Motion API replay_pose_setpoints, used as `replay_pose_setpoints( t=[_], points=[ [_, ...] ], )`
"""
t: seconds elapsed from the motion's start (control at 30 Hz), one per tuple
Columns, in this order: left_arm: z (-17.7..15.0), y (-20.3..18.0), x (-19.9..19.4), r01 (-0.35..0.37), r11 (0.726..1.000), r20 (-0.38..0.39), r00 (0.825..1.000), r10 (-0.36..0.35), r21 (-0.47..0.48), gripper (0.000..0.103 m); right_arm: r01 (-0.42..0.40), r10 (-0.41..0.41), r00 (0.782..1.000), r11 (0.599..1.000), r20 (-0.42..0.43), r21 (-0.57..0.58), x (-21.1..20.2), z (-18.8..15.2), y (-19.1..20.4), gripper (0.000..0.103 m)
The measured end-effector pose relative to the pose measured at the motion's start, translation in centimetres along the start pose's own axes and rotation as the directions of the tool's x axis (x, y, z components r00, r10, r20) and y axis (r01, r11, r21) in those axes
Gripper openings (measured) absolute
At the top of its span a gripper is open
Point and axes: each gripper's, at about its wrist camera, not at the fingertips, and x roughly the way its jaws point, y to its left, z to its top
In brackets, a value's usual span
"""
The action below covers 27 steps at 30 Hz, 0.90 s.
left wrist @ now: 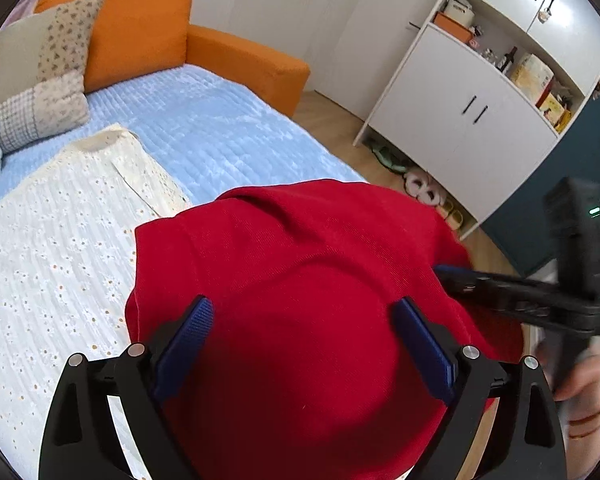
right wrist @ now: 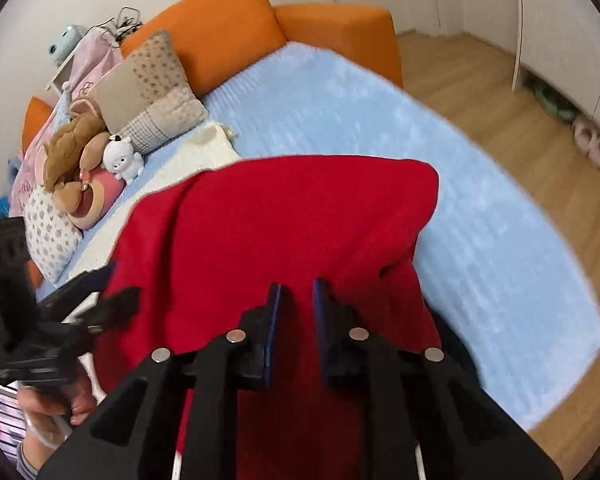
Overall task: Fold large clothes
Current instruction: 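Carry the sweater bundle with both grippers onto the grey folded clothes stack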
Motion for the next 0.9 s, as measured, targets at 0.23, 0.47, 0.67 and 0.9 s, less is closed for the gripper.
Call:
replay_pose_setpoints(
  t=[0.23, 0.47, 0.67, 0.9],
  points=[
    [-0.7, 0.6, 1.7, 0.022, 0.999, 0.049, 0.999, -0.020, -0.041, 0.093, -0.015, 0.014, 1.000, 0.999, 0.028, 0.037, 3.3, -0.8, -1.8, 0.016],
    [0.4, -0.5, -2.1, 0.004, 0.999, 0.086, 0.996, 0.000, -0.045, 0.089, 0.108, -0.106, 0.991, 0.994, 0.076, -0.018, 0.2, -0.2, 1.3, 0.028],
    [-0.5, -1.7, -11.0, 0.122, 0.991, 0.210, 0.971, -0.110, -0.048, 0.089, 0.202, -0.165, 0.970, 0.956, 0.178, -0.212, -8.7, -2.1, 6.6, 0.067],
    [-6.4, -3.1, -10.2, 0.111, 0.994, 0.124, 0.986, -0.111, 0.007, 0.088, 0.185, -0.164, 0.980, 0.958, 0.112, -0.220, -8.0, -7.2, 5.4, 0.047]
  ],
)
